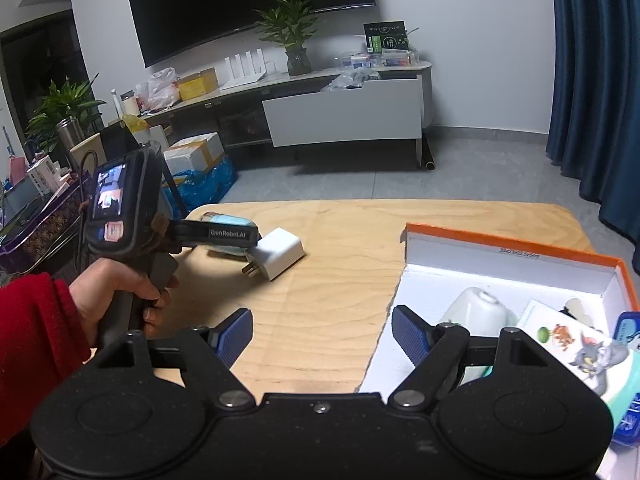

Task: Organize rigid objects
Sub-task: 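Grasp the blue-capped toothpick jar with the left tool while the right tool grasps the white charger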

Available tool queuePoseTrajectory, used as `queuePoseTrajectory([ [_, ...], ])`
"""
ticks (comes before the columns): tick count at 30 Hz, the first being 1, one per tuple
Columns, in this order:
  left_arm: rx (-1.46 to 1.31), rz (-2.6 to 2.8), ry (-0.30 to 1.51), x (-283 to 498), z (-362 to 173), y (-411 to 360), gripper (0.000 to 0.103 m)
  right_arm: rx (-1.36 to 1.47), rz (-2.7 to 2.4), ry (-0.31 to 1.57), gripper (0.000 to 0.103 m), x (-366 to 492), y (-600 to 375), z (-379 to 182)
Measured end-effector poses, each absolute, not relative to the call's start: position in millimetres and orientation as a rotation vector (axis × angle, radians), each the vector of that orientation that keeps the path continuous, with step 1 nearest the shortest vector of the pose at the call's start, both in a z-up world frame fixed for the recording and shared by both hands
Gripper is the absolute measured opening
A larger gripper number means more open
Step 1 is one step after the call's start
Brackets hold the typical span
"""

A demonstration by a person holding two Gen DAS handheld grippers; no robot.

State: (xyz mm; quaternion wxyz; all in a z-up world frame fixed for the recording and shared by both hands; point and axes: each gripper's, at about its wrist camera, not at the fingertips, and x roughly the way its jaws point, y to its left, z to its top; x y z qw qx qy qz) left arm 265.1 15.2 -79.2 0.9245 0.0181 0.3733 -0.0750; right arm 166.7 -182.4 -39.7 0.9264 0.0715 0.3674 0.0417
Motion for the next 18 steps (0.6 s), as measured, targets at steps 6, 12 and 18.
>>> queuePoseTrajectory([
  [6,0.036,-0.152,0.739,264,-73,22,0.078,0.215,0.069,0.773,0.09,188,-176,-49],
  [12,-0.01,-0.119,0.757,237,-60,41,0.078,0.256,0.064,0.785,0.09,225,-161,-61],
  [18,-0.05,-0.089,0.753,196,-44,60,0.078,0.272,-0.011,0.827,0.091,278,-134,-82],
])
